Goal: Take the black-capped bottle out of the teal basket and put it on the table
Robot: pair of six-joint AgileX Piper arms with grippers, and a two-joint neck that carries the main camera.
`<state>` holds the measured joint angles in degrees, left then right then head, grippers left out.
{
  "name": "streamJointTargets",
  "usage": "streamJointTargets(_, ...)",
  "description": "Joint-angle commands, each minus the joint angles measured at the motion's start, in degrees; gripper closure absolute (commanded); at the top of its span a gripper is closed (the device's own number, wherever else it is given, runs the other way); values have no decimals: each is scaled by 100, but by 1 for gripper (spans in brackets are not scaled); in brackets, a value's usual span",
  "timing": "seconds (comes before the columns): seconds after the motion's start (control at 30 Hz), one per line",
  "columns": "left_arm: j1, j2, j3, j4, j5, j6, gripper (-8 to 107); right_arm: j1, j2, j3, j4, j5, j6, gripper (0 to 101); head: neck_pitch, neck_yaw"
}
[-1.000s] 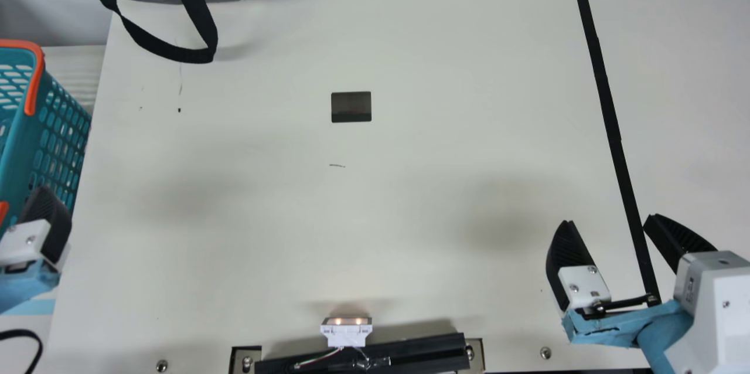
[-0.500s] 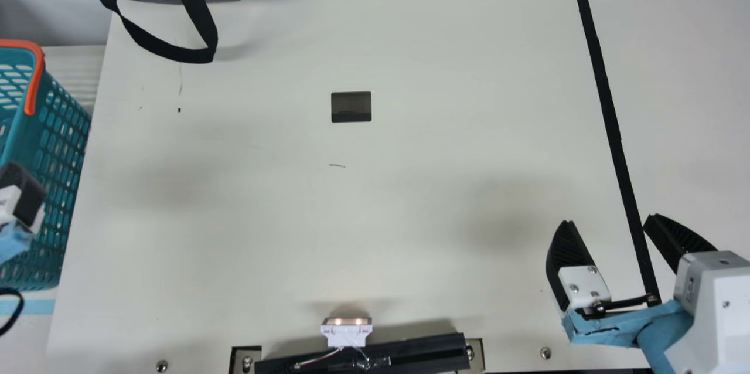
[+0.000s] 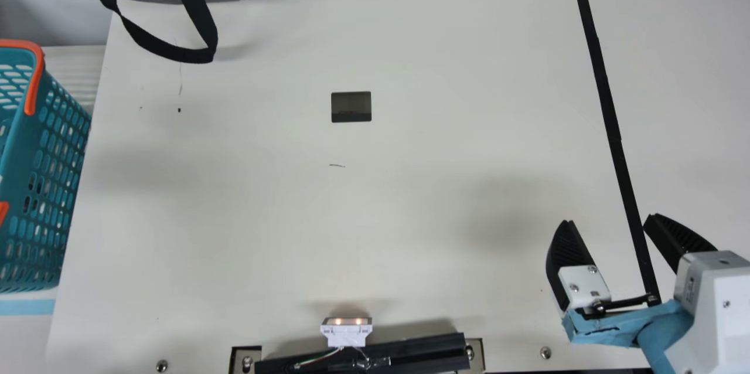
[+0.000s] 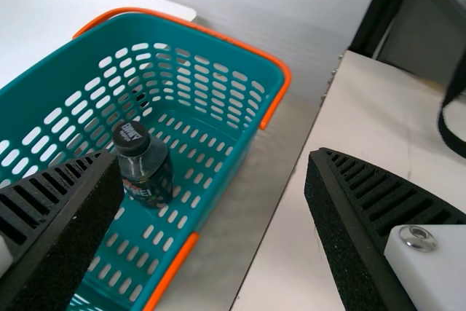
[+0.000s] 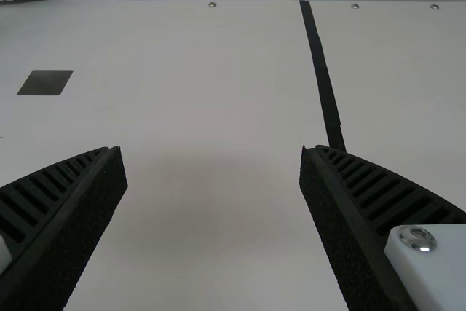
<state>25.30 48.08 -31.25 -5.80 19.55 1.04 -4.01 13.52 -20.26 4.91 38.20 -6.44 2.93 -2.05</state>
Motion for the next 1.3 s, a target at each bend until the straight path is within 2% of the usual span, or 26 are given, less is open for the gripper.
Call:
streamJointTargets(0.0,221,229,-71,-304,-16,318,-8,0,0,0,0,0,0,10,-21,47)
streamJointTargets(0.47,1178,1295,-416,-1697,-104,2205,-8,0,0,0,0,6,0,10,-21,47)
streamJointTargets(1.27,2130,3015,-844,-3429,-321,4847,-8,0,0,0,0,6,0,10,-21,47)
